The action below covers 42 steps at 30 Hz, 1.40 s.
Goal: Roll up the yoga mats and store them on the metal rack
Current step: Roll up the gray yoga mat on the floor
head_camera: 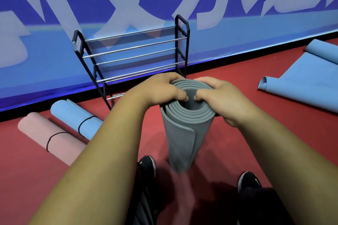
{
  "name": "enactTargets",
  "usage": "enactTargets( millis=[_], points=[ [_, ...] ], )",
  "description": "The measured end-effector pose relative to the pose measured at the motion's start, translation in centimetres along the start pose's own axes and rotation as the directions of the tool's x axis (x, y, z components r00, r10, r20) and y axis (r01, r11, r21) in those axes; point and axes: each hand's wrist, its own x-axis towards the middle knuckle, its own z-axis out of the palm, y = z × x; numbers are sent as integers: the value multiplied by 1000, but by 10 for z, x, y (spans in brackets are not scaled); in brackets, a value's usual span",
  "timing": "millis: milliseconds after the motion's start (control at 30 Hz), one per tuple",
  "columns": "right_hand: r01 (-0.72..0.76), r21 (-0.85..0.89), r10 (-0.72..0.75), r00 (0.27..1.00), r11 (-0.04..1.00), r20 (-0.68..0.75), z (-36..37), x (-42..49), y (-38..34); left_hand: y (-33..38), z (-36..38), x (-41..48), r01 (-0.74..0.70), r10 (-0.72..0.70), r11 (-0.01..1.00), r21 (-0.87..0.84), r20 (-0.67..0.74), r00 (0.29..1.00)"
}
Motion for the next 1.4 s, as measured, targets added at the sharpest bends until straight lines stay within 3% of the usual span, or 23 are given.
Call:
enactTargets(
  millis=[100, 300, 433, 633, 700, 900, 967, 1133, 1300, 1400],
  points=[
    [18, 7, -18, 999, 1000, -29, 0, -2, -2, 0, 5, 1, 17, -14, 996, -91, 28, 999],
    [100, 9, -99, 990, 995, -105, 3, 1, 0, 2, 3, 1, 26, -41, 992, -122, -124, 991],
    [107, -7, -106, 993, 994, 48, -4, -3, 3, 1, -7, 4, 77, -106, 988, -137, -224, 969],
    [73, -73, -51, 962, 995, 268, -10, -15, 8, -1, -11, 6, 103, -138, 979, -175, -200, 970],
    [65, -104, -39, 970, 992, 240, -14, -17, 4, -1, -10, 7, 102, -135, 981, -165, -202, 970],
    [59, -293, -69, 997, 954, -22, -26, -13, 6, -2, -8, 9, 76, -99, 987, -140, -169, 981],
    [61, -240, -72, 997, 969, -36, -25, -11, 8, -1, -7, 9, 69, -90, 990, -125, -171, 981],
    [122, -54, -114, 985, 991, 128, -20, -20, 9, -4, -5, 9, 56, -75, 993, -107, -176, 981],
    [-11, 29, 8, 996, 1000, 92, -12, -14, 5, -7, -4, 3, 11, -28, 995, -99, -177, 984],
    [-16, -12, 17, 992, 1000, 123, -2, -5, 1, -8, 0, -6, -28, 13, 995, -97, -155, 988]
  ],
)
